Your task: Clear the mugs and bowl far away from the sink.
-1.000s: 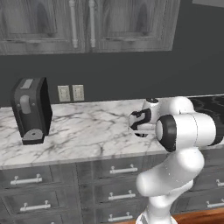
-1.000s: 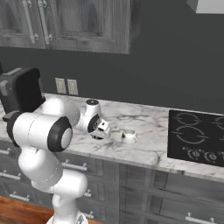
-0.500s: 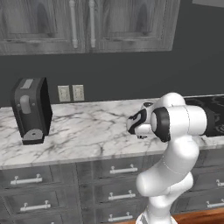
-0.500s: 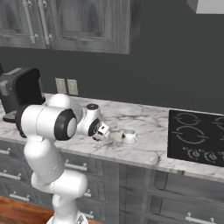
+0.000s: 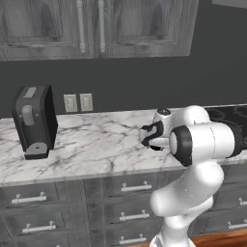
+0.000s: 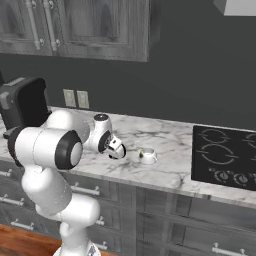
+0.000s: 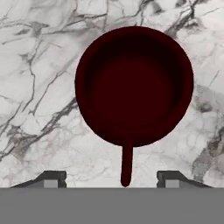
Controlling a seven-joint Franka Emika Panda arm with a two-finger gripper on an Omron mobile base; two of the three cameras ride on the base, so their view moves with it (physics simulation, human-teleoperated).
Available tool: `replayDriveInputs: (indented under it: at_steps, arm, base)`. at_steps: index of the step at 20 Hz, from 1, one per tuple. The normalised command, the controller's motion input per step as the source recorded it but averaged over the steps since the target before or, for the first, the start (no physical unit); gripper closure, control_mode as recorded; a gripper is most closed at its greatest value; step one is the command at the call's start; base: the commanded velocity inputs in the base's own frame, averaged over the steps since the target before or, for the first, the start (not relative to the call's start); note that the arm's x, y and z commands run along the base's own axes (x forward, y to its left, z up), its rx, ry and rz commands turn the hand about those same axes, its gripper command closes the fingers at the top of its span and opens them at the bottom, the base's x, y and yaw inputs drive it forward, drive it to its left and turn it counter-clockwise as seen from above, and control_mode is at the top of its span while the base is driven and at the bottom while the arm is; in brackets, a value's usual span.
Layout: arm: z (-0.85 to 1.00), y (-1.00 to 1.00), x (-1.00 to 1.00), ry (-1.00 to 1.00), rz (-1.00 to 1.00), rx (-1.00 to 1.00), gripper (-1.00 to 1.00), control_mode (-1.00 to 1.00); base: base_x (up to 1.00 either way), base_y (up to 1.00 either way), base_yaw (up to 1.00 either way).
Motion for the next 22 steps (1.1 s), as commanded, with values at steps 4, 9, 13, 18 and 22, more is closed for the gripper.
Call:
replayDriveInputs:
  at_steps: [4,9,13,18,22]
  arm:
    - [0.73,0.0,-0.31,0.0,-0.01,0.0,-1.0,-1.0]
    - [0.68,0.0,-0.54,0.01,0.0,0.0,-1.0,-1.0]
    - [0.13,0.02,-0.66,-0.01,0.0,-0.01,-1.0,-1.0]
    - [0.0,-0.07,-0.75,-0.02,-0.01,0.0,-1.0,-1.0]
    - [0.11,-0.15,-0.67,0.0,0.03,0.0,-1.0,-1.0]
  base:
    - [0.0,0.0,0.0]
    - [0.0,0.0,0.0]
    - [0.0,0.0,0.0]
    - [0.0,0.0,0.0]
    - [0.0,0.0,0.0]
